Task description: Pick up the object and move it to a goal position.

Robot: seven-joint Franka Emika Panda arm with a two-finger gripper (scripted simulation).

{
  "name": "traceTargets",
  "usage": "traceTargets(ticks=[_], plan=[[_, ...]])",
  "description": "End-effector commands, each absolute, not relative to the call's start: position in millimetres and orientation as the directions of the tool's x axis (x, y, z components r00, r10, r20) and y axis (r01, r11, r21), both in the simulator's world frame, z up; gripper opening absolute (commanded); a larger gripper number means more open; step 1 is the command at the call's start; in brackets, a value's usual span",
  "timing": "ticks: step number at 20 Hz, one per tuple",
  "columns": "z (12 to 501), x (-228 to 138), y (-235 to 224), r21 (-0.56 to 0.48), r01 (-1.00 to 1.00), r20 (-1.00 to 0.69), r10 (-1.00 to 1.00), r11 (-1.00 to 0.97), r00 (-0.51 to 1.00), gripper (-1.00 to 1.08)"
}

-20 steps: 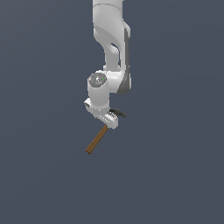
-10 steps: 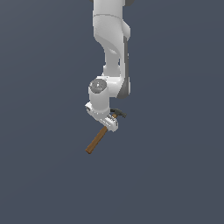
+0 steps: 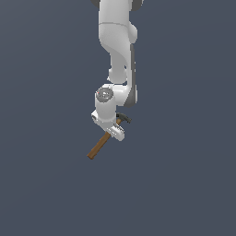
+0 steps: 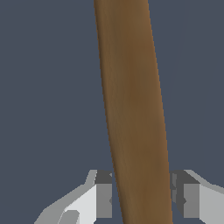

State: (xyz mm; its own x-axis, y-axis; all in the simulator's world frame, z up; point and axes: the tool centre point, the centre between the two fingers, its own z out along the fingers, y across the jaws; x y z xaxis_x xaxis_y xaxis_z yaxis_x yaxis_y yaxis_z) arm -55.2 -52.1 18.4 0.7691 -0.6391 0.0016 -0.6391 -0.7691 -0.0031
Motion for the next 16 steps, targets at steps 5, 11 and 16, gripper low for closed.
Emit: traceTargets(ticks=[5,11,16], plan=[[17,-57,-55,0.0,-0.642,0.0,-0.642,-0.766,0.766,-1.0],[21,-54,-53,-0.003,-0.639,0.002,-0.639,-0.769,0.769,-1.0],[33,-47,-58,-0.003,-0.639,0.002,-0.639,-0.769,0.769,-1.0]])
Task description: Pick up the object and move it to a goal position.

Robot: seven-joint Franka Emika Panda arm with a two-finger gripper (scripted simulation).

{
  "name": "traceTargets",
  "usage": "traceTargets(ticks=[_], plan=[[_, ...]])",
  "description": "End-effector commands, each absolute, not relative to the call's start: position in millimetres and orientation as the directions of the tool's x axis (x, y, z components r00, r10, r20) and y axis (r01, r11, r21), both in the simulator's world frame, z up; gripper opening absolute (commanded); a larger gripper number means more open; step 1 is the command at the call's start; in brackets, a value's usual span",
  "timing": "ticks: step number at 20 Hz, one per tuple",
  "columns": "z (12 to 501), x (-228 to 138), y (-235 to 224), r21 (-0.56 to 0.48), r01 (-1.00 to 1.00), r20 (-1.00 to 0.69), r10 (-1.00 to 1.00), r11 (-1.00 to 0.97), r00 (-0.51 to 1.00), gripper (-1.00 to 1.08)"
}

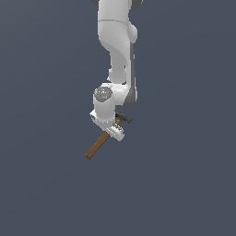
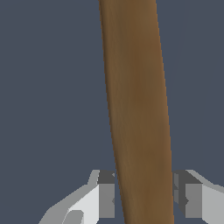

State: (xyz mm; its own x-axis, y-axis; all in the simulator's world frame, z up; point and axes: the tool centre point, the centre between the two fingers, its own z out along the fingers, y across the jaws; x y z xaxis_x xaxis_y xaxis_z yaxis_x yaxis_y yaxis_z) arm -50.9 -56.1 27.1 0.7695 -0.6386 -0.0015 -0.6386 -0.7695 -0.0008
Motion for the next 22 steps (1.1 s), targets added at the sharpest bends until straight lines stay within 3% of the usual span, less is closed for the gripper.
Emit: traceTargets(ticks=[1,22], plan=[[37,-45,-60,-0.003,-0.639,0.002,-0.639,-0.769,0.769,-1.0],[189,39,-126,0.0,-0.641,0.002,-0.641,-0.768,0.768,-1.0]])
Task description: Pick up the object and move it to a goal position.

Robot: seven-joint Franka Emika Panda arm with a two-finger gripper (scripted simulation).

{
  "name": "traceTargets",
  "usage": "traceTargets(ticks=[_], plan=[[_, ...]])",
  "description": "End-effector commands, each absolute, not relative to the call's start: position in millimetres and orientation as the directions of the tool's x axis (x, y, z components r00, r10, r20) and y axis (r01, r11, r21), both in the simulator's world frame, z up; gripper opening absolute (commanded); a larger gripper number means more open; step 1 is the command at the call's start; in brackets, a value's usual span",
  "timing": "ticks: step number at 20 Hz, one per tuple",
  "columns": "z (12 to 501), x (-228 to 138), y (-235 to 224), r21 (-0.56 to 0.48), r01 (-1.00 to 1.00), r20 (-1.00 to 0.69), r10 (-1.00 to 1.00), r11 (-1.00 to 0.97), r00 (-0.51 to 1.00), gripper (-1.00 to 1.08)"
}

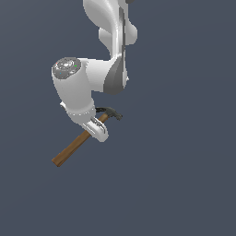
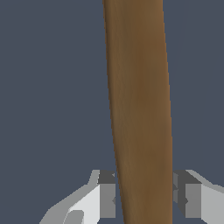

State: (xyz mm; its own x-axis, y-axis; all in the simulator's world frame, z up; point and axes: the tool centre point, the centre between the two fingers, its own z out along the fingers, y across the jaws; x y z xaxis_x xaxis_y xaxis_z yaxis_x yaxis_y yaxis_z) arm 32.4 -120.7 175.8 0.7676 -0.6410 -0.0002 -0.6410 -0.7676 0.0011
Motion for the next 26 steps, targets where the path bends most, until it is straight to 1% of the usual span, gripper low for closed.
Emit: traceTargets(ticks=[1,13,26], plan=[[196,44,-129,0.0,-0.641,0.002,-0.641,-0.768,0.768,-1.0],[263,84,-158,0.0,-0.641,0.001,-0.641,-0.768,0.768,-1.0],[309,114,-178,0.0,-0.641,0.001,-0.641,-0.767,0.767,-1.0]])
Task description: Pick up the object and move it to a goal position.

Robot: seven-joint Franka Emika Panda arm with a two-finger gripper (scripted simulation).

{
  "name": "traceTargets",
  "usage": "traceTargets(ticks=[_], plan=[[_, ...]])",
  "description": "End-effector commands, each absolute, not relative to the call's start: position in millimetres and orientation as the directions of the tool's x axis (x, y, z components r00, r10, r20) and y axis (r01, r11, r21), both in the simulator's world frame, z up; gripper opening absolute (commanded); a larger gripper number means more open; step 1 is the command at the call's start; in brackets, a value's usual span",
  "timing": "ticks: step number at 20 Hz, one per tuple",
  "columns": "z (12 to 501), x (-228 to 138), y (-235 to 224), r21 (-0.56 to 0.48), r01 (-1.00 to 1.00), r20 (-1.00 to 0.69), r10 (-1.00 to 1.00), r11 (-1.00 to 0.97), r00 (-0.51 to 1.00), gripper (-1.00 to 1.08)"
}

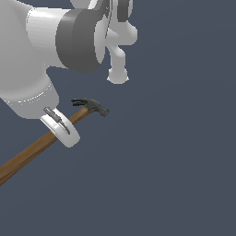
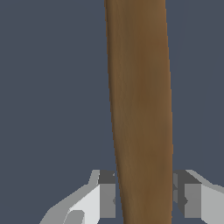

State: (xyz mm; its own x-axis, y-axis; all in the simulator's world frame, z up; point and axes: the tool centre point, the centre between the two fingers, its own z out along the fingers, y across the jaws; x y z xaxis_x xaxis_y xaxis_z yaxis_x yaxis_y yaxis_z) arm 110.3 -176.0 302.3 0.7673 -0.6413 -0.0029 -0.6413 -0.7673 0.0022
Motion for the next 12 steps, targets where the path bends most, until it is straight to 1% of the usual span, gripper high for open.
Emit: traceTargets(ticks=[1,12], plan=[[312,115,-179,0.0,-0.641,0.001,-0.641,-0.767,0.767,-1.0],[331,129,-188,0.0,-0.641,0.0,-0.641,-0.767,0.767,-1.0]])
